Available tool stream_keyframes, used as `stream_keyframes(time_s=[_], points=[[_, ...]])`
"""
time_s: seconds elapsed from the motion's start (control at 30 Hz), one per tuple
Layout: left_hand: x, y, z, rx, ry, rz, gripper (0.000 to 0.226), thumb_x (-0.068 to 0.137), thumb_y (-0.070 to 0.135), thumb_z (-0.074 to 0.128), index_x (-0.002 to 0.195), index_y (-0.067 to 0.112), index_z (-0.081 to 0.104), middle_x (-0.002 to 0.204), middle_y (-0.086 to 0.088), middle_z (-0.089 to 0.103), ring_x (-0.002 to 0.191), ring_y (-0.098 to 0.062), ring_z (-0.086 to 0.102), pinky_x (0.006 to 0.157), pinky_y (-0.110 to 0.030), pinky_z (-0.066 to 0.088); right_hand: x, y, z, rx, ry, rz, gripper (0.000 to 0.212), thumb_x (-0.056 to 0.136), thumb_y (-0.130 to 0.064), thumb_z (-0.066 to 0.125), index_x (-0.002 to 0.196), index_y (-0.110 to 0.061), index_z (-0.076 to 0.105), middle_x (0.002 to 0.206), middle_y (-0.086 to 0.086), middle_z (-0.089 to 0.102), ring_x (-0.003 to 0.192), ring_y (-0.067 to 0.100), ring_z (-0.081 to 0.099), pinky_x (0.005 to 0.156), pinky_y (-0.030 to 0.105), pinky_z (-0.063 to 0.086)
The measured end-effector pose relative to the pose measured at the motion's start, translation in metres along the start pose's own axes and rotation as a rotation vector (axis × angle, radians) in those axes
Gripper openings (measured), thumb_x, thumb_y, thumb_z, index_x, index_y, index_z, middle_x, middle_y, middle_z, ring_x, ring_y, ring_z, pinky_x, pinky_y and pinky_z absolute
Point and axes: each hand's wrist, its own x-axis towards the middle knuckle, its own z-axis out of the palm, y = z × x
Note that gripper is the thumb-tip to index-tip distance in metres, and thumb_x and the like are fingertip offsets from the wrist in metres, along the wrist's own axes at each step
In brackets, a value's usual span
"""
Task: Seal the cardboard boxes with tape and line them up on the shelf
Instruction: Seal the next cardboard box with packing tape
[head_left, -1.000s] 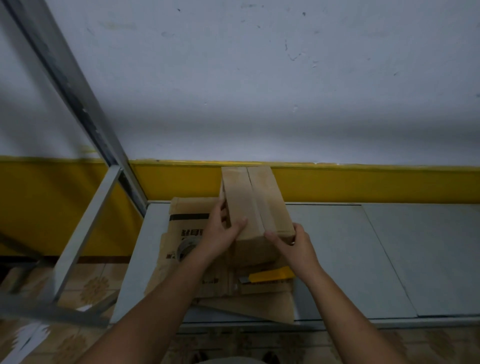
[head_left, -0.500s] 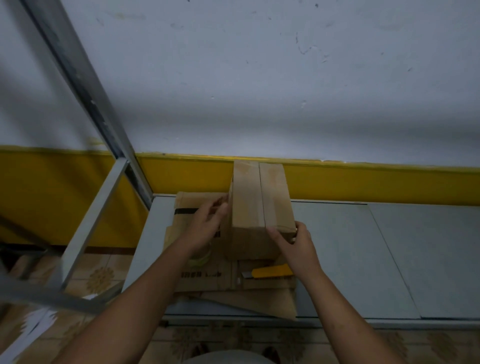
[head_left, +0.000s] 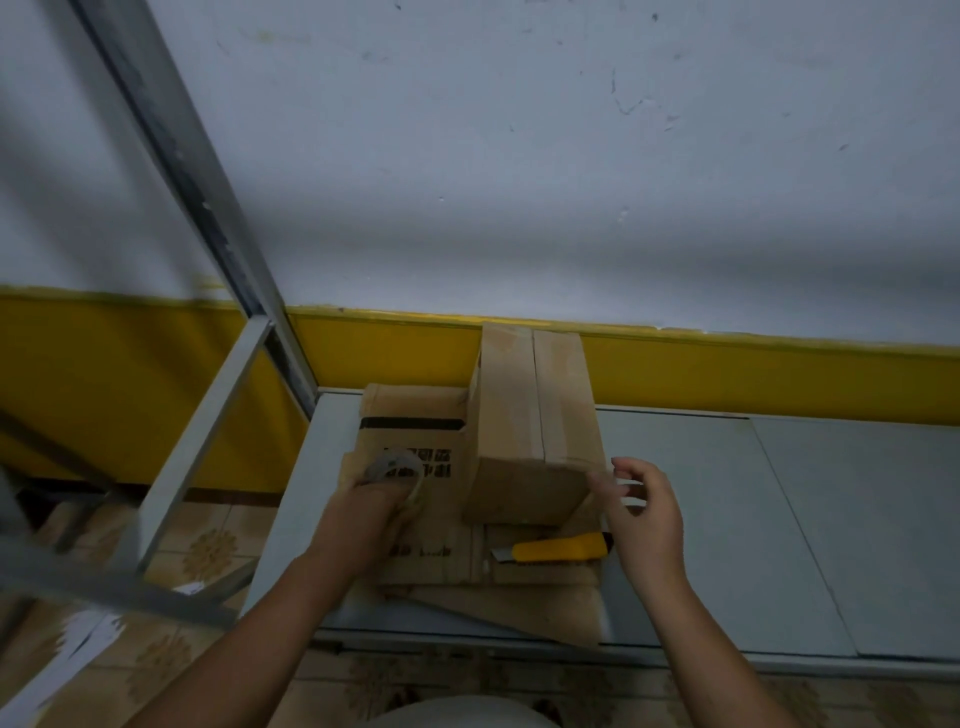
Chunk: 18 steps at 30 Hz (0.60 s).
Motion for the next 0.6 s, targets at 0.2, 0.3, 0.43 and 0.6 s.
stream_keyframes(time_s=[0.2, 0.3, 0.43, 0.6], points=[[-0.008, 0.012, -0.077, 0.005, 0.208, 0.148, 0.011, 0.099, 0.042, 0.05, 0.091, 0.038, 0.057, 0.08, 0.02, 0.061, 0.078, -0.011, 0.064, 0.097, -0.038, 0.048, 0.002, -0.052, -0.006, -0.044, 0.032, -0.402, 0.019, 0.1, -0.041, 0.062, 0.1, -0.024, 0.068, 0.097, -0.009, 0.064, 0.095, 0.006, 0.062, 0.079, 0.027, 0.051], [0.002, 0.038, -0.111, 0.024, 0.278, 0.303, 0.013, 0.102, 0.036, 0.056, 0.104, 0.029, 0.067, 0.095, 0.017, 0.068, 0.09, -0.007, 0.064, 0.104, -0.037, 0.045, 0.006, -0.093, 0.006, -0.113, -0.232, -0.517, 0.028, 0.095, -0.041, 0.064, 0.116, -0.023, 0.069, 0.111, -0.013, 0.067, 0.109, 0.003, 0.062, 0.091, 0.019, 0.05], [0.025, 0.072, -0.13, 0.012, 0.267, 0.475, 0.01, 0.1, 0.03, 0.066, 0.108, 0.026, 0.07, 0.106, 0.012, 0.073, 0.1, -0.009, 0.066, 0.103, -0.038, 0.045, 0.014, -0.133, 0.03, -0.166, -0.507, -0.478, 0.073, 0.088, -0.056, 0.072, 0.15, -0.032, 0.046, 0.144, -0.021, 0.05, 0.135, -0.004, 0.044, 0.109, 0.022, 0.042], [0.043, 0.092, -0.128, -0.003, 0.271, 0.47, 0.02, 0.099, 0.029, 0.07, 0.118, 0.023, 0.071, 0.112, 0.009, 0.074, 0.105, -0.011, 0.067, 0.104, -0.04, 0.046, 0.015, -0.135, 0.033, -0.087, -0.347, -0.575, 0.056, 0.088, -0.035, 0.08, 0.14, -0.022, 0.061, 0.127, -0.012, 0.062, 0.122, 0.003, 0.057, 0.104, 0.03, 0.052]])
